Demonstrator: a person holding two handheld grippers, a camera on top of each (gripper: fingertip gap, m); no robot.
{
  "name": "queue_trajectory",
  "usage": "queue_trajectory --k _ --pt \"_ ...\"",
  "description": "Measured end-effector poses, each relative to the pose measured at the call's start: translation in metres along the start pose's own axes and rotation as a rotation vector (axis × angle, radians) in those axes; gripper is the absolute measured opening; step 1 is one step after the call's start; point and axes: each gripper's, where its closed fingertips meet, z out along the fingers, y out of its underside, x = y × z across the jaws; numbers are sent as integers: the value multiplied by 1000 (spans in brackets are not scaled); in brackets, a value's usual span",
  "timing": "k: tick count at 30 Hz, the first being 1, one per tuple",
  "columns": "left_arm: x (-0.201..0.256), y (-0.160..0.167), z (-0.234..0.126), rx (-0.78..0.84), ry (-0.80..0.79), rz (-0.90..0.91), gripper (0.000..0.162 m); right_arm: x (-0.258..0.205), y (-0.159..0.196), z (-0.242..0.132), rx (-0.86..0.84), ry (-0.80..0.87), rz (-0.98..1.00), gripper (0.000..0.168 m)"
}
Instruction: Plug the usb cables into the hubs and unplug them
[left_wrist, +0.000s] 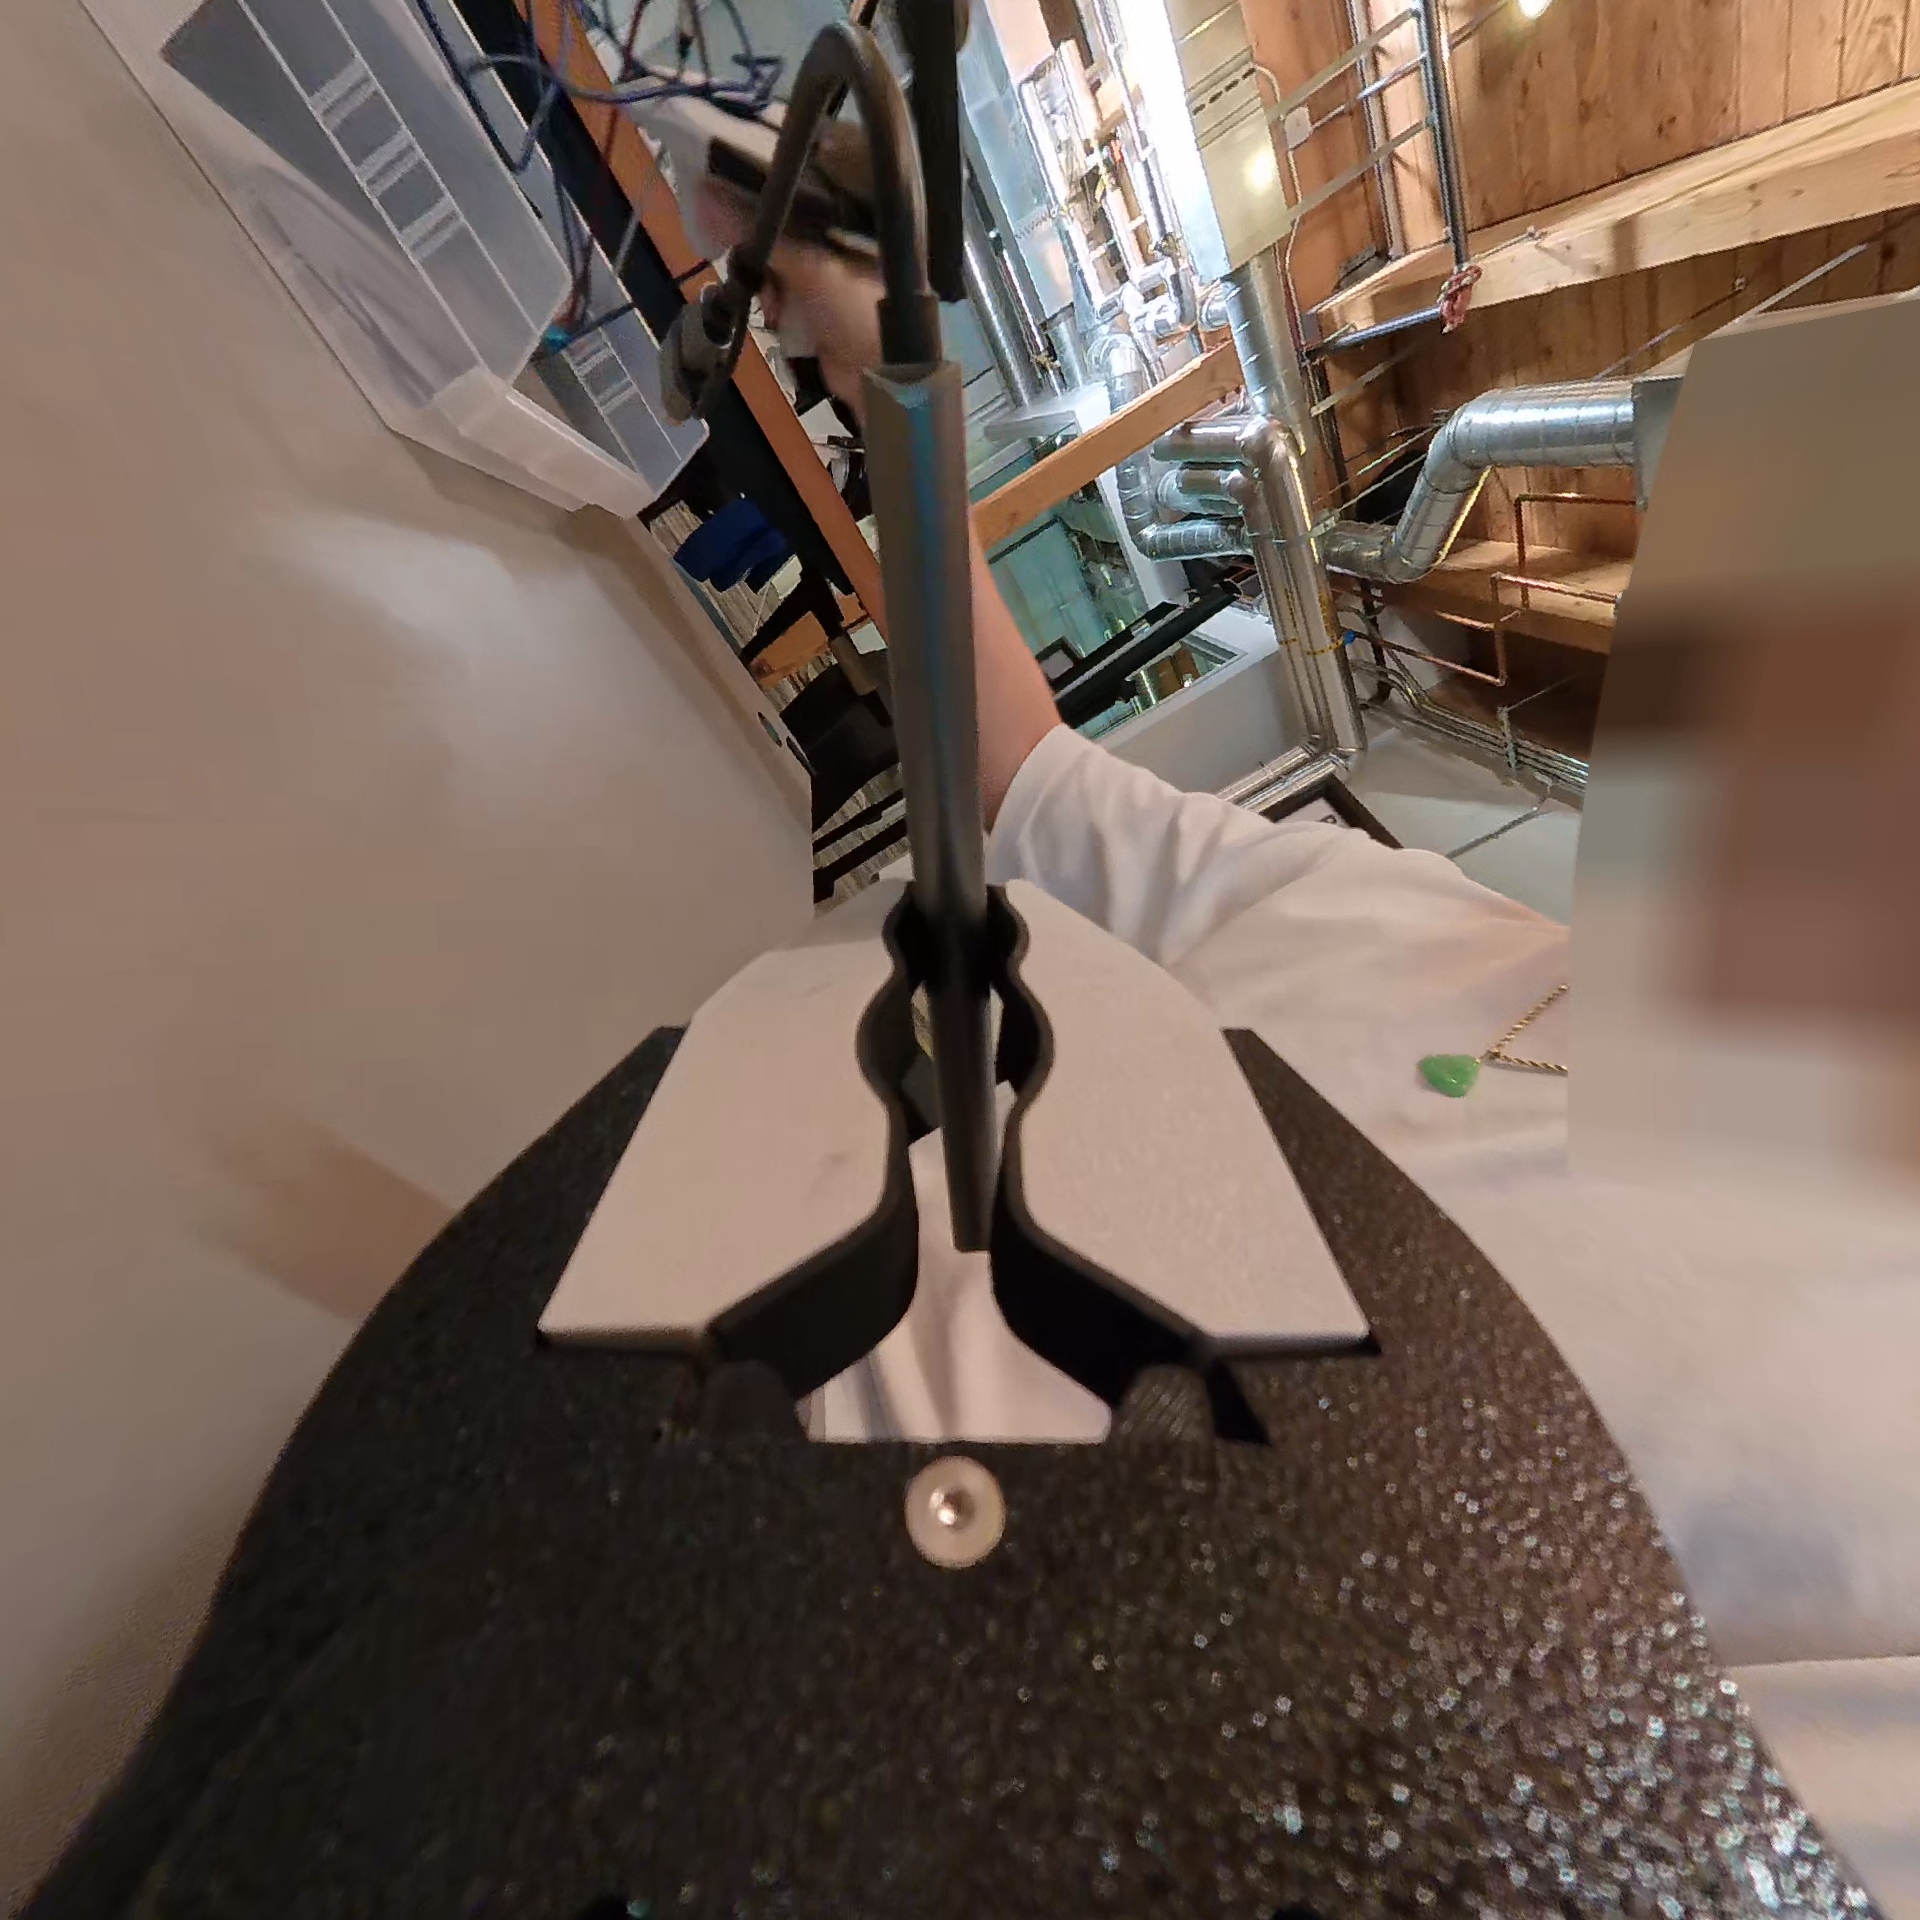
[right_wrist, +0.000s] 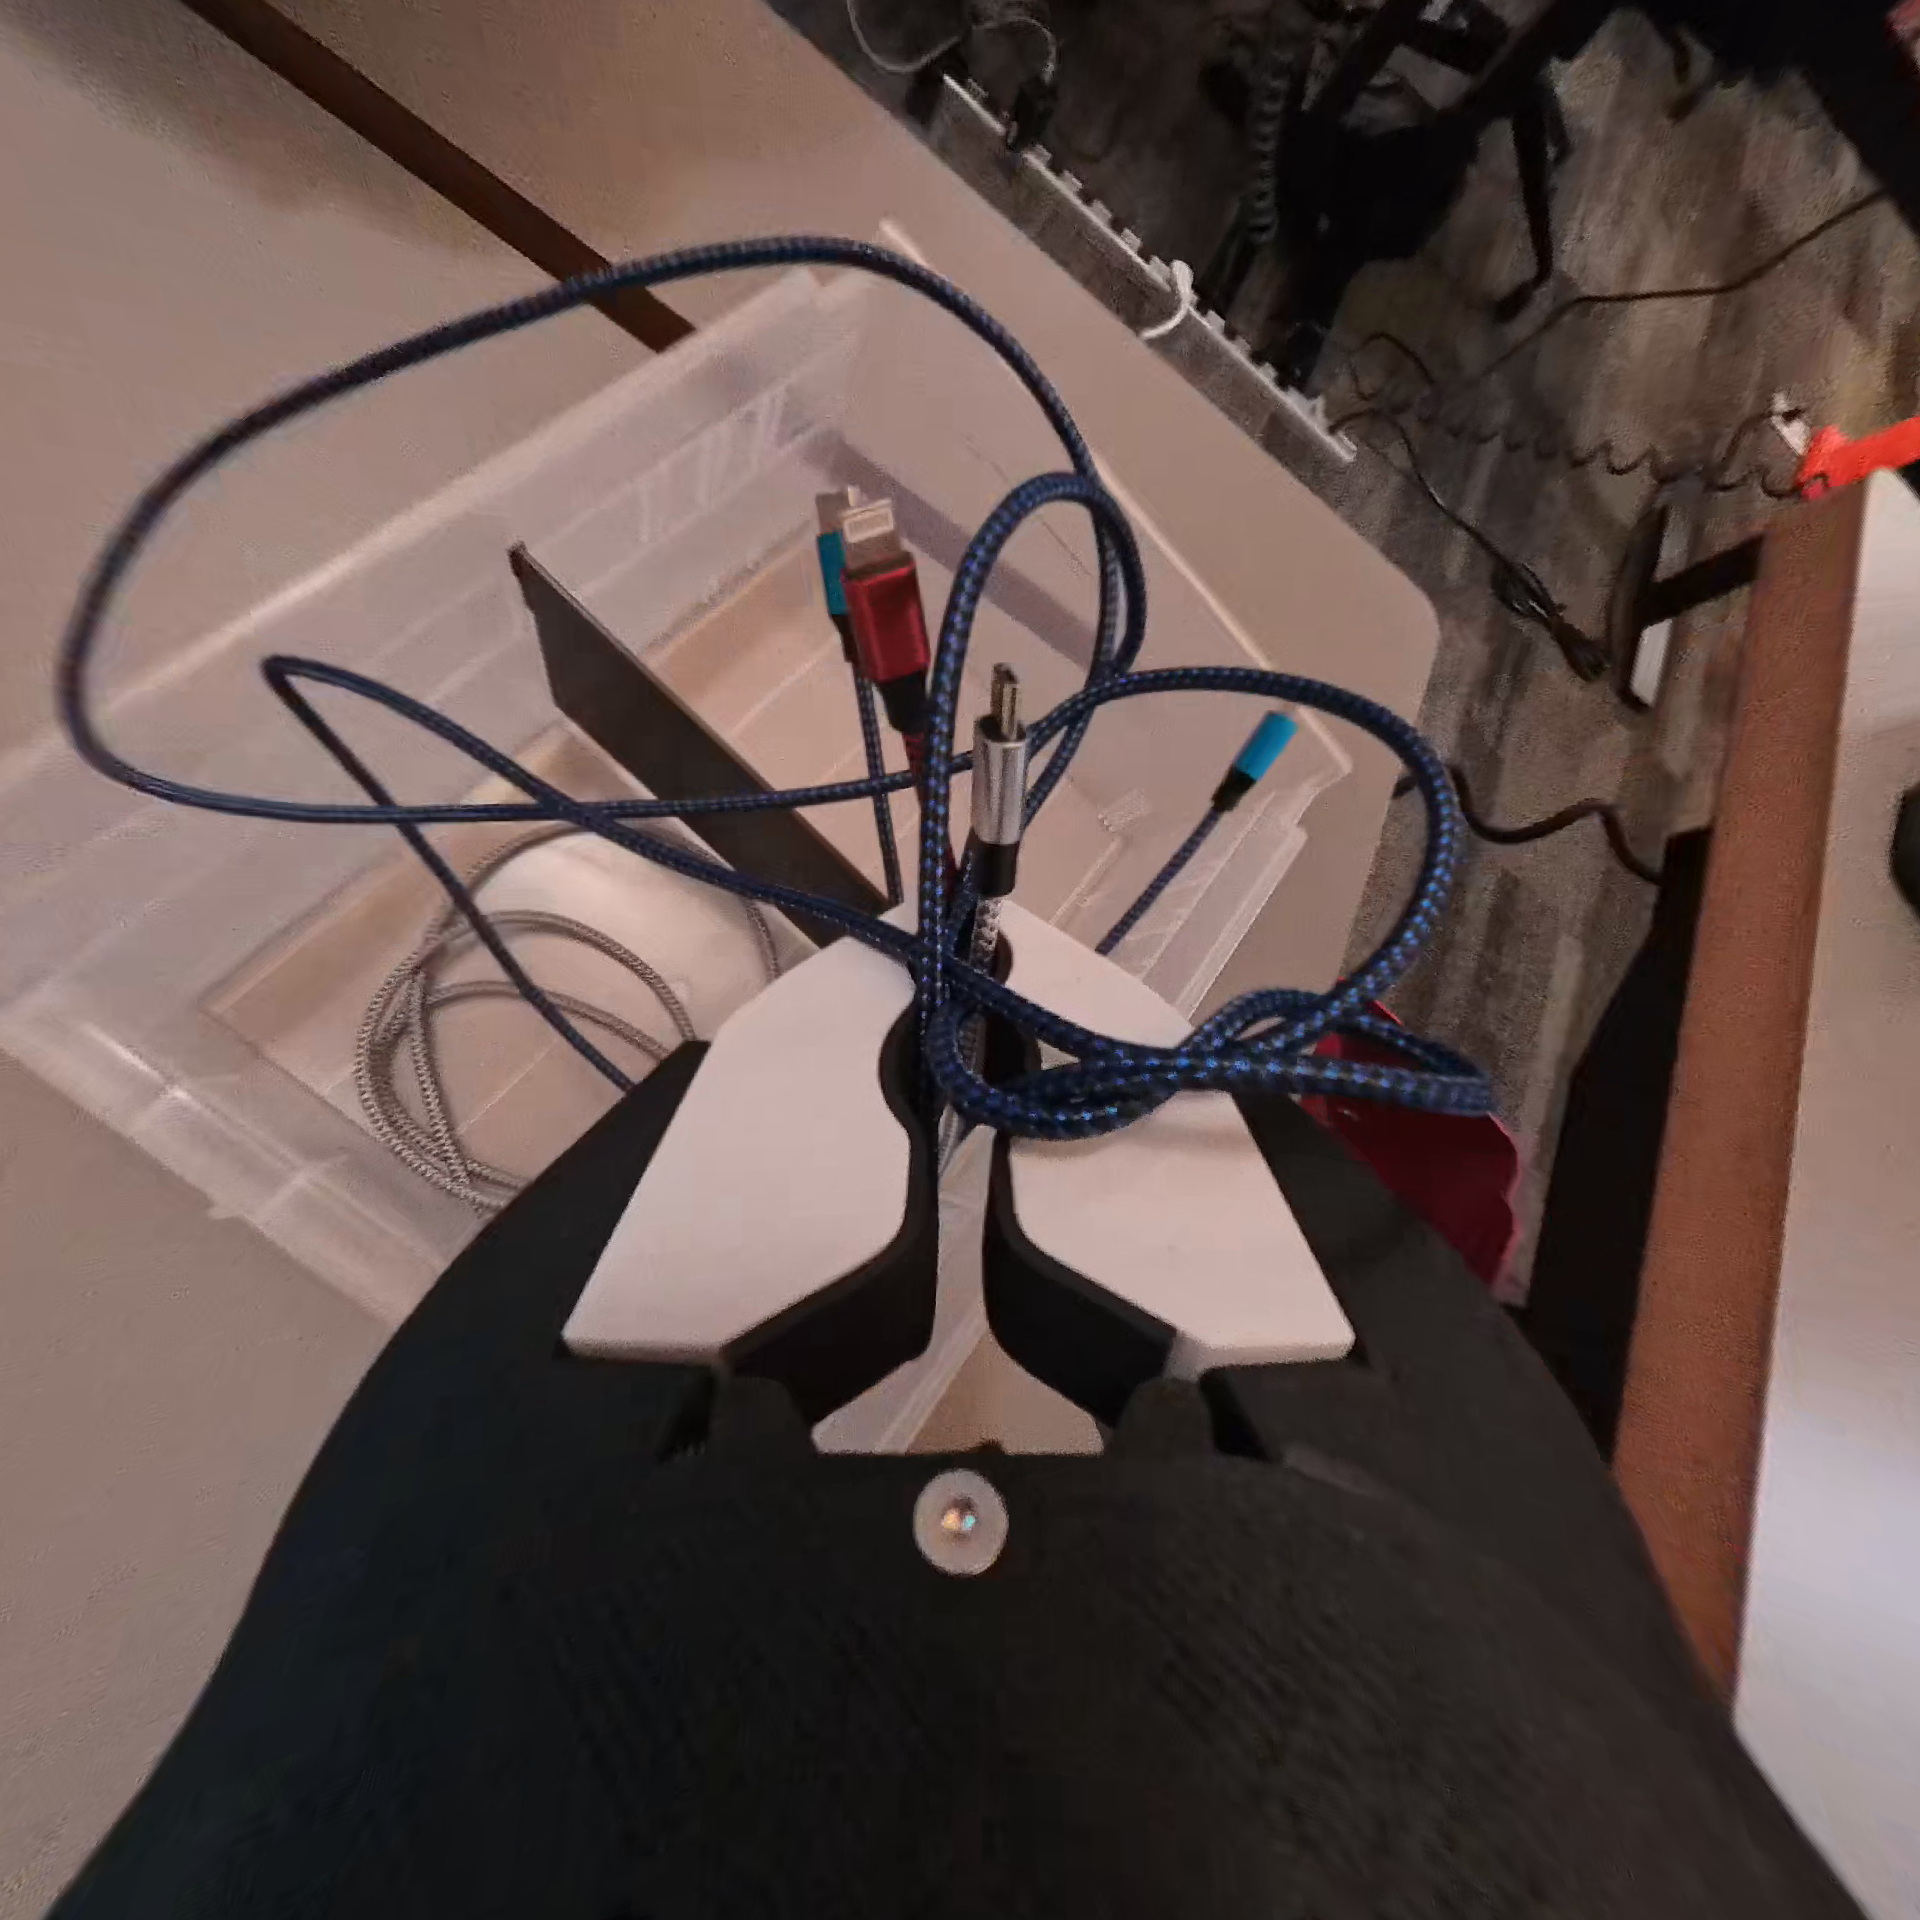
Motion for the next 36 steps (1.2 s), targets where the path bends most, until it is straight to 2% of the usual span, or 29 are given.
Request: queue_trajectory --k 3,6,10,13,16,20,22,27,31,36 --pt "3 2 -2 1 -7 0 9 -20 30 19 -36 21 -85 5" --pt "6 6 -7 2 -20 3 10 -25 57 18 -144 34 -199 4" --pt "7 7 -13 18 -23 5 9 -11 64 5 -142 42 -108 5" --pt "7 6 -14 26 -16 -4 9 -1 72 -1 -208 117 -178 5" --pt "8 7 -11 16 -14 -1 10 14 69 -9 -215 226 -143 4" --pt "9 8 -7 12 0 -2 9 22 68 -13 -207 261 -109 4" --pt "8 10 -5 7 4 -5 9 19 63 -11 -140 213 -37 4" --pt "5 14 -11 10 -5 -18 9 9 44 -20 108 -35 259 4" --pt "4 13 -14 26 -7 -24 9 23 43 -38 223 -86 371 4" --pt "3 13 -10 14 0 -23 10 21 66 -32 65 -2 138 4"
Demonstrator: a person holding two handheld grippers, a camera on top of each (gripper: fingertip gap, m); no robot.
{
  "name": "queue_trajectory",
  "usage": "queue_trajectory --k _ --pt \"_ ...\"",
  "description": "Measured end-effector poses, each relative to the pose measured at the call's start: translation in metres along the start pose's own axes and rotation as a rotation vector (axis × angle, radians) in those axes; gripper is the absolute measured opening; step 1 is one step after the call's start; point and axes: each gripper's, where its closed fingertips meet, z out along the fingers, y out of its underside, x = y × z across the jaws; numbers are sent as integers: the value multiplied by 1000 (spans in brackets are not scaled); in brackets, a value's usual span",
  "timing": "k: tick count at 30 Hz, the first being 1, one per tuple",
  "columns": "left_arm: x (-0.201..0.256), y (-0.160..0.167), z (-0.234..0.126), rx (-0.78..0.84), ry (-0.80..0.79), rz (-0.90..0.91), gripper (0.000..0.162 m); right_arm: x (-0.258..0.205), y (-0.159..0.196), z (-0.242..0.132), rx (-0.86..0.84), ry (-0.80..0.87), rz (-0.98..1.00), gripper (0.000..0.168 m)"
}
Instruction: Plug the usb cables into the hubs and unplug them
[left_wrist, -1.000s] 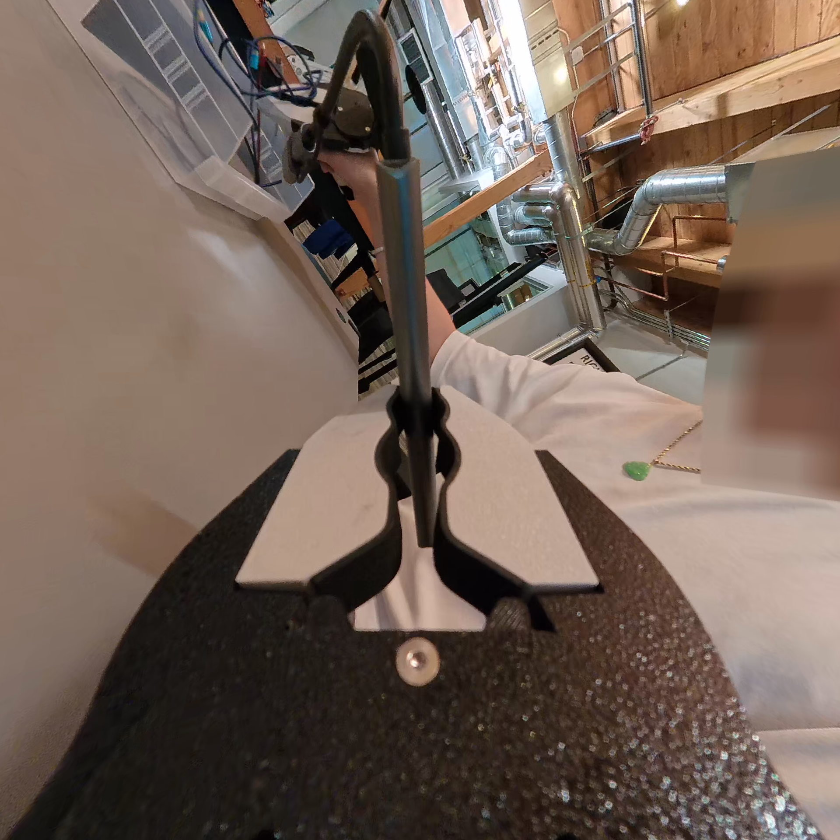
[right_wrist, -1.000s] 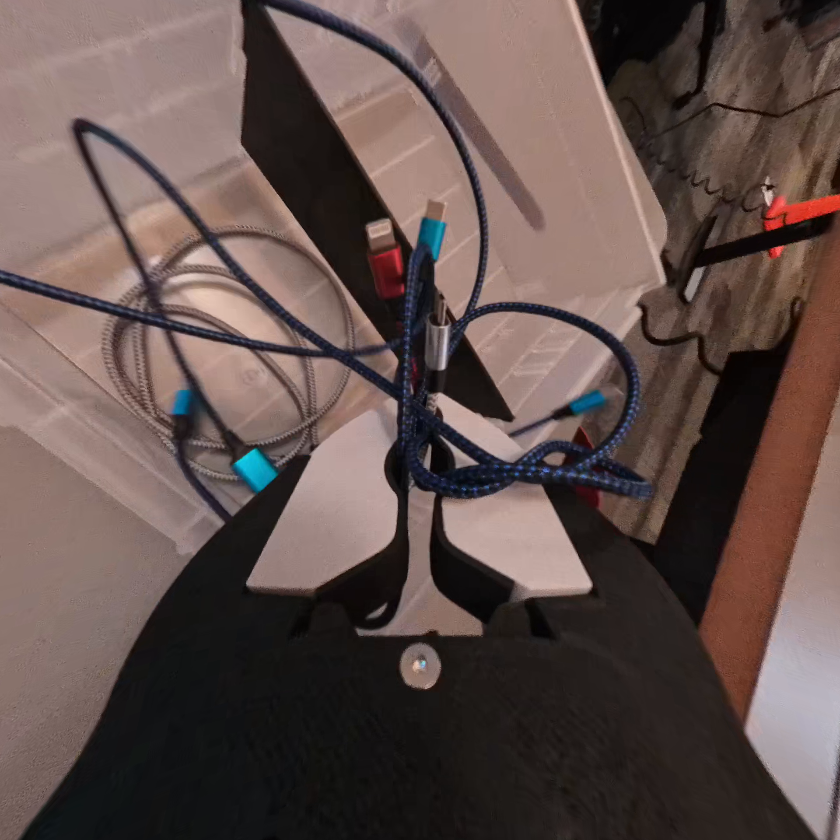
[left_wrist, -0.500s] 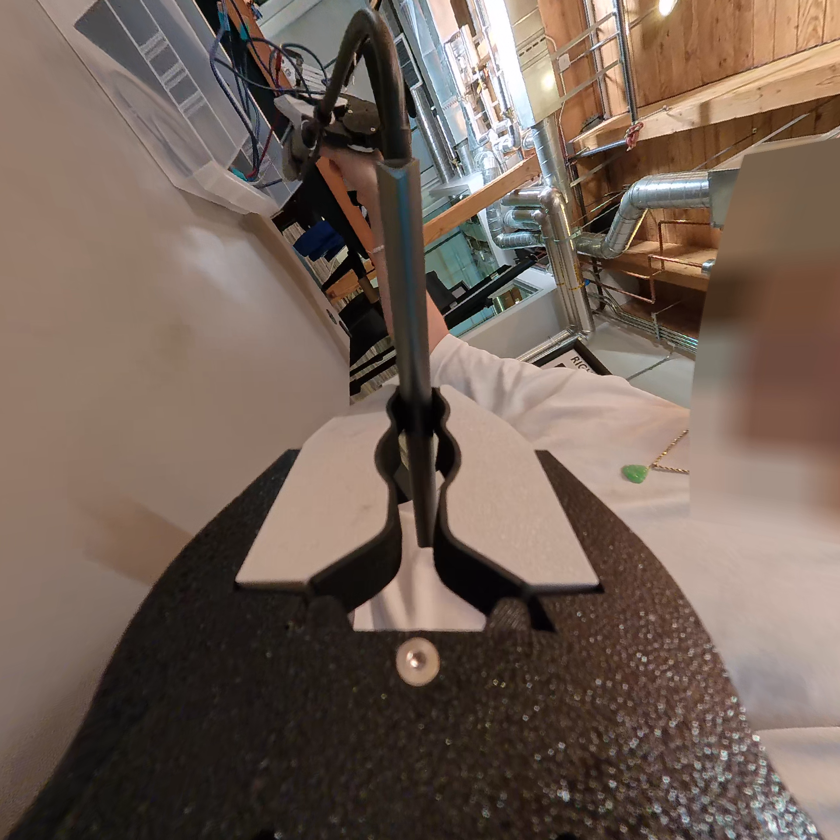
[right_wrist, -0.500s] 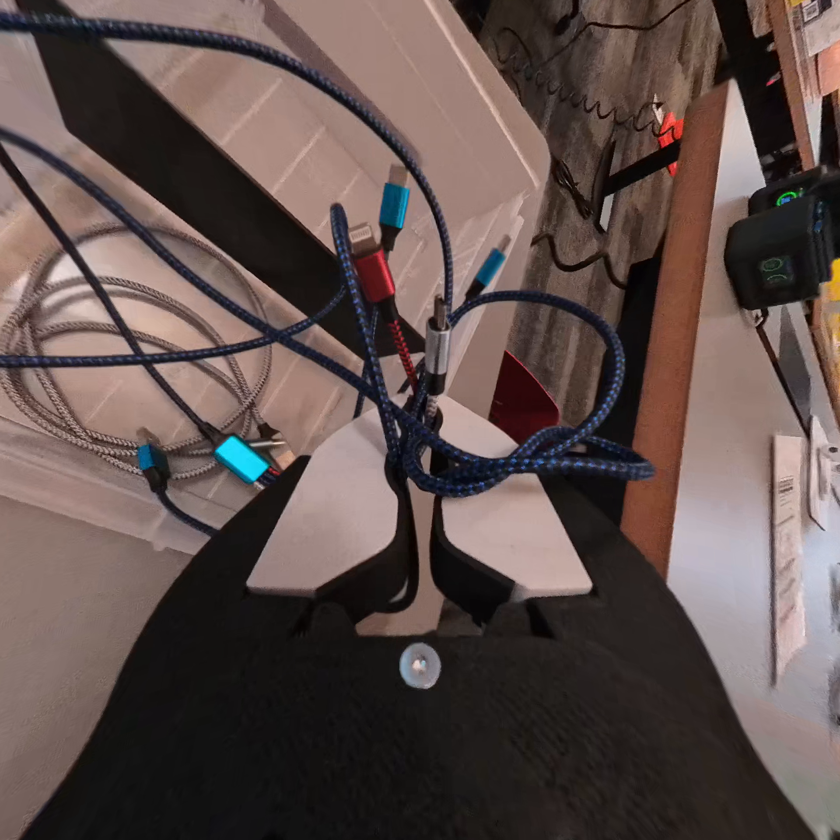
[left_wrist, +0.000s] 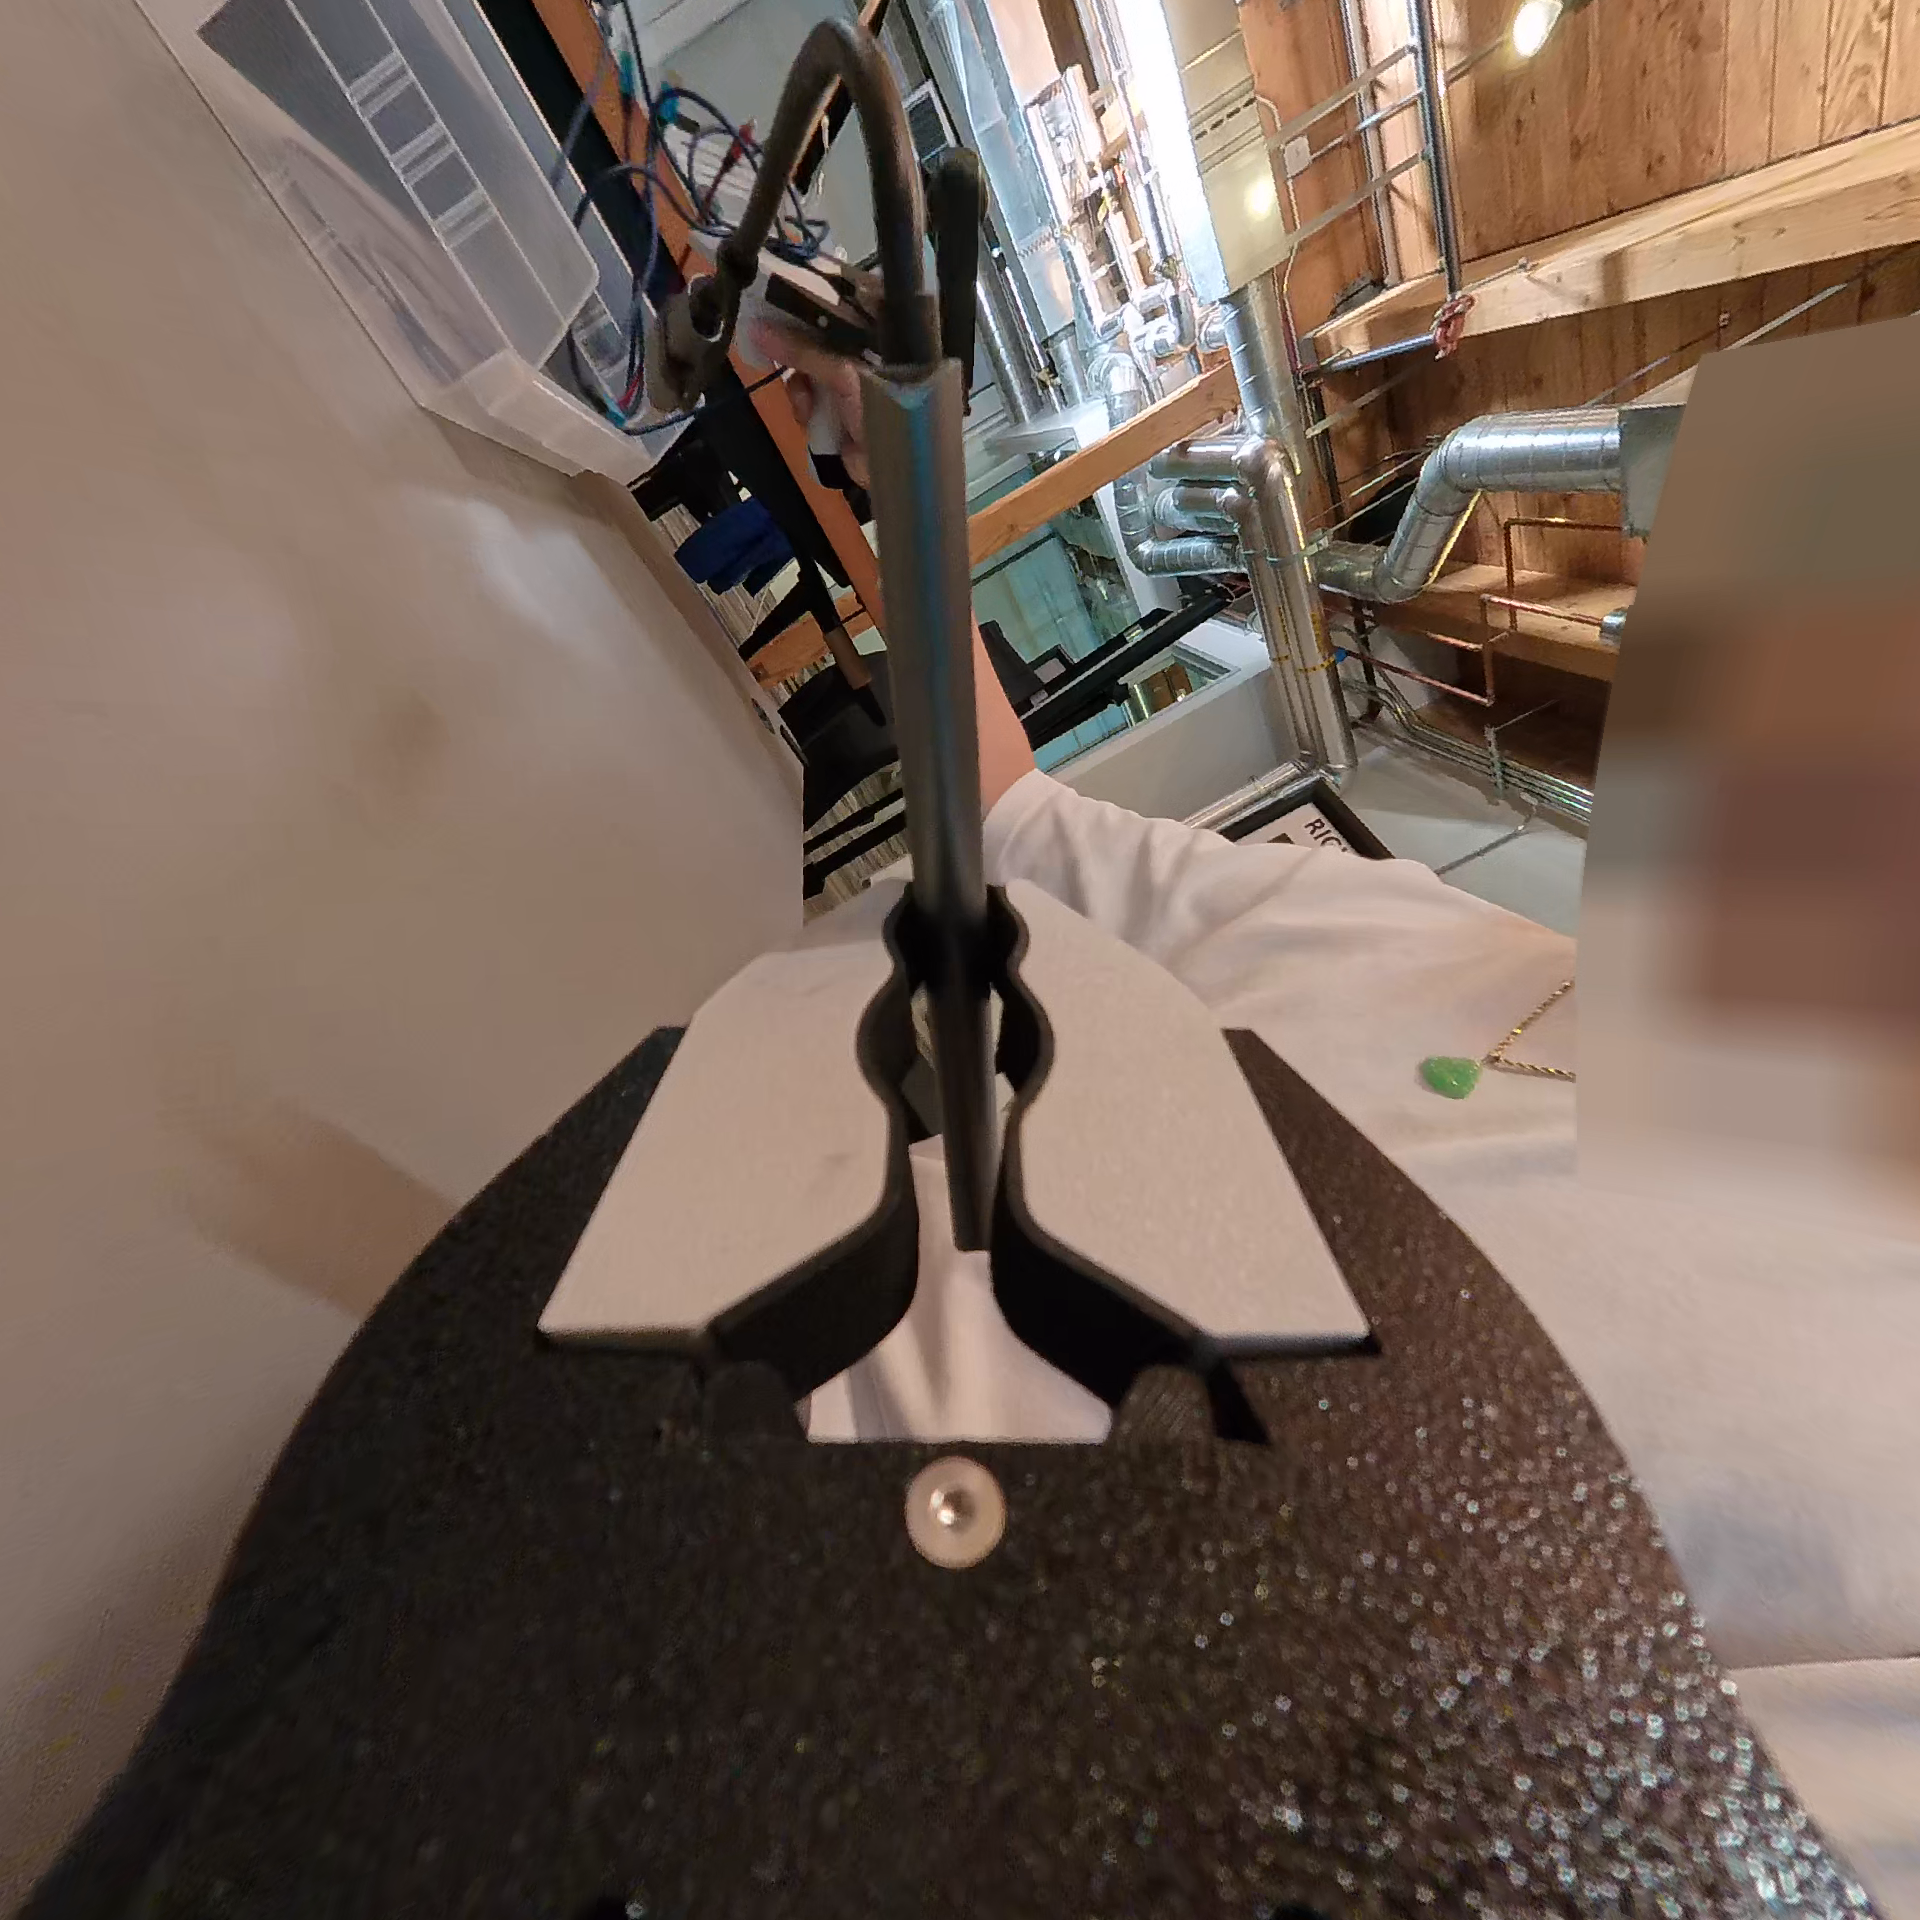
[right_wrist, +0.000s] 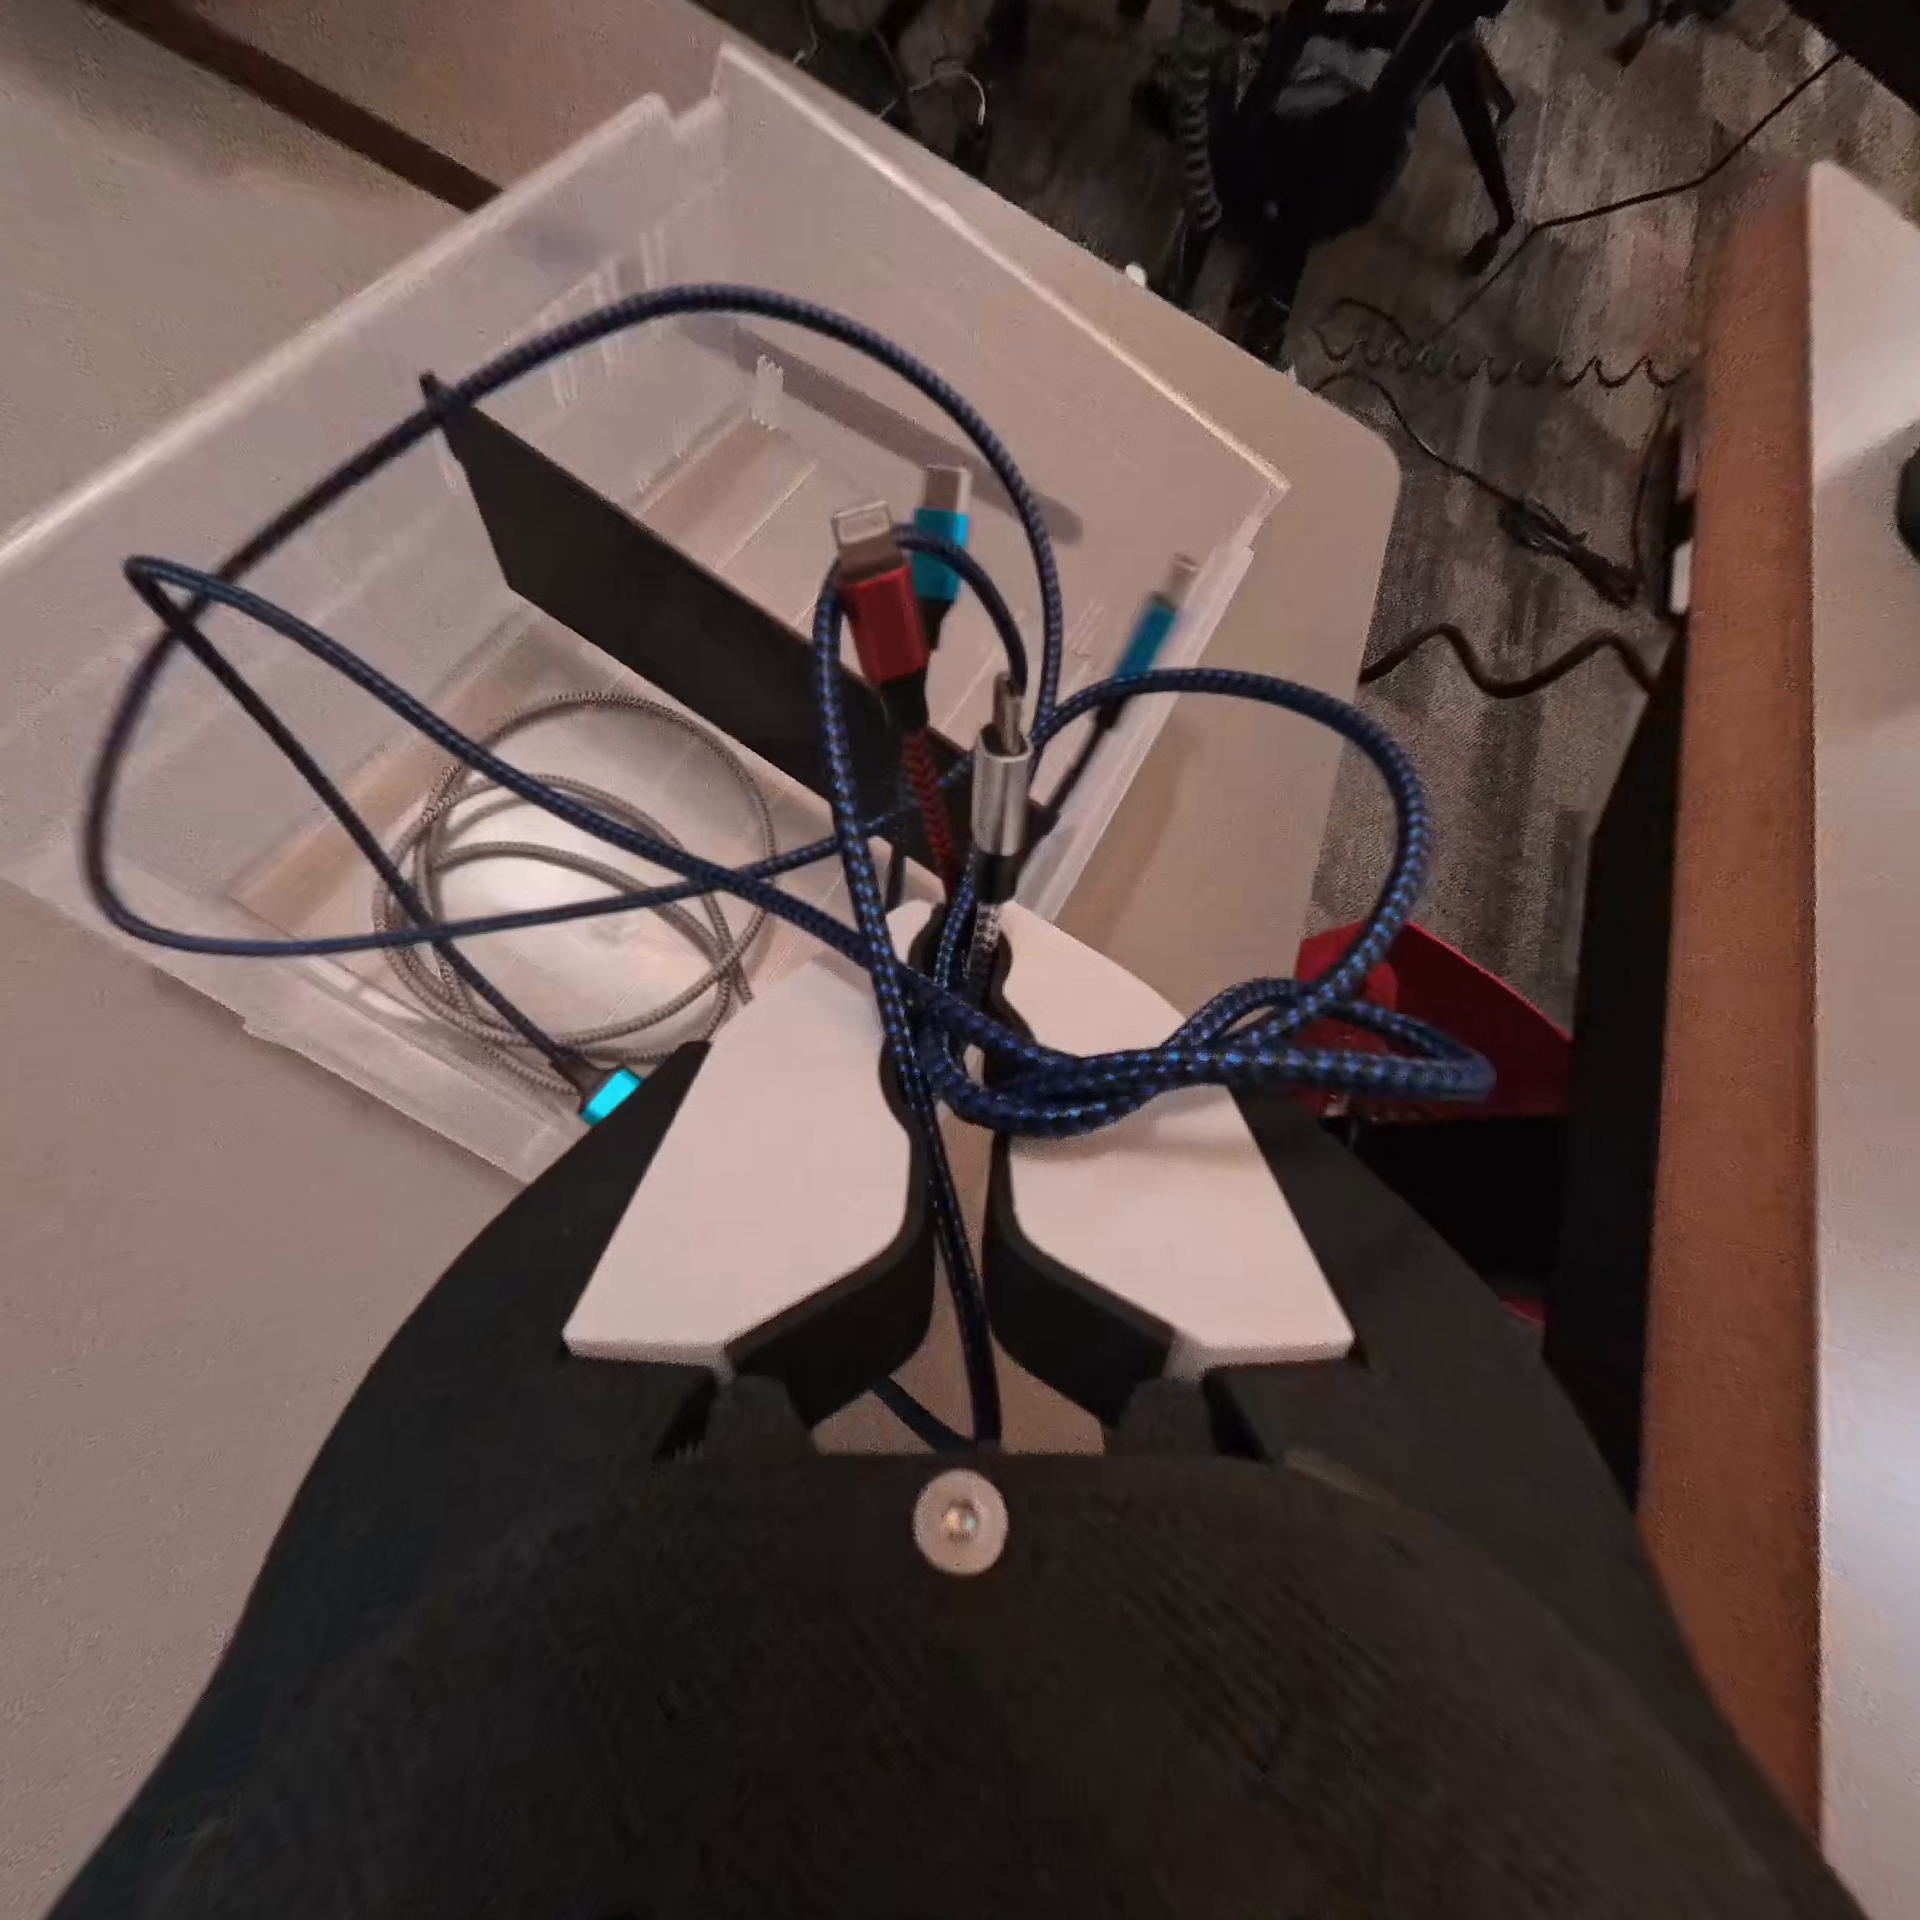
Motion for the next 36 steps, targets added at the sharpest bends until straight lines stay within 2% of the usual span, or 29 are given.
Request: queue_trajectory --k 4,6,10,13,15,17,20,24,27,30,31,33,36 --pt "-2 1 8 -12 9 -8 9 -5 -2 11 -104 181 -264 4" --pt "-2 2 12 -19 14 -9 10 -14 -9 21 -113 215 -357 4" --pt "1 6 16 -30 19 -6 9 -53 -9 44 -164 91 -451 5" --pt "3 7 13 -25 12 -2 9 -80 2 59 -227 -111 -366 9" --pt "3 7 11 -18 8 -1 9 -83 7 67 -236 -200 -294 21" --pt "4 7 11 -12 11 -2 9 -71 13 67 -262 -218 -228 37" --pt "6 10 11 -15 15 1 10 -43 9 52 -216 -159 -206 67" --pt "3 11 10 -21 12 -7 10 -35 -8 19 -96 -274 -133 98" --pt "3 9 12 -22 17 -1 10 -22 -12 -10 -50 -285 -72 102" --pt "5 7 16 -23 29 11 9 -17 -37 -42 134 -240 63 102" --pt "4 7 18 -24 30 15 10 -28 -49 -55 218 -256 104 99" --pt "2 5 24 -25 28 20 9 -80 -67 -79 353 -366 130 87" --pt "-3 1 36 -19 31 21 10 -202 -61 -95 334 -649 90 70"
